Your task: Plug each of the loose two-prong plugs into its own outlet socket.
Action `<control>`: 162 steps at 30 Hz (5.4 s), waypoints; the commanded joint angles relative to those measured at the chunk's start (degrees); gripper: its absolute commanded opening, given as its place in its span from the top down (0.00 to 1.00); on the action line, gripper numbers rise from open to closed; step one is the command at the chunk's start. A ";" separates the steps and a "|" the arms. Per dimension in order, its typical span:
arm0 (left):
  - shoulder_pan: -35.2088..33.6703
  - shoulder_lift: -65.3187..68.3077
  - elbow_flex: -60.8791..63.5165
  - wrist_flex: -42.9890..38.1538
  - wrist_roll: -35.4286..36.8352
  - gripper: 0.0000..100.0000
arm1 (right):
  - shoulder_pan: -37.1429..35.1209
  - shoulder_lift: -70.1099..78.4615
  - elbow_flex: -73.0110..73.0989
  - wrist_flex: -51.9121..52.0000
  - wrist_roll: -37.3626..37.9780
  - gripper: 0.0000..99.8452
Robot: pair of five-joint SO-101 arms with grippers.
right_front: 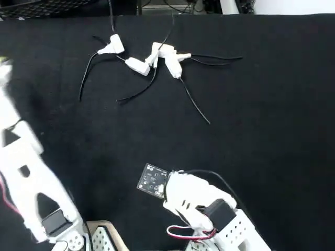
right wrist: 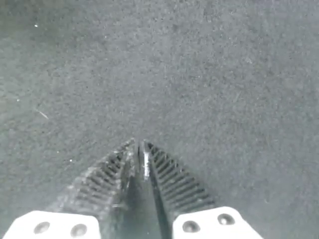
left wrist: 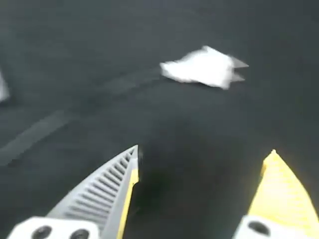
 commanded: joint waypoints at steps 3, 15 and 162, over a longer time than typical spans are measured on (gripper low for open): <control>-13.49 -4.92 -3.03 11.87 0.18 0.63 | 0.88 -7.16 -0.48 -0.79 -0.70 0.99; -24.13 -3.16 -0.48 10.73 0.26 0.63 | -1.05 2.59 0.04 -9.23 -0.79 0.99; 63.34 -66.64 44.88 11.34 -9.05 0.97 | 22.42 -5.49 -0.48 -76.84 4.48 0.99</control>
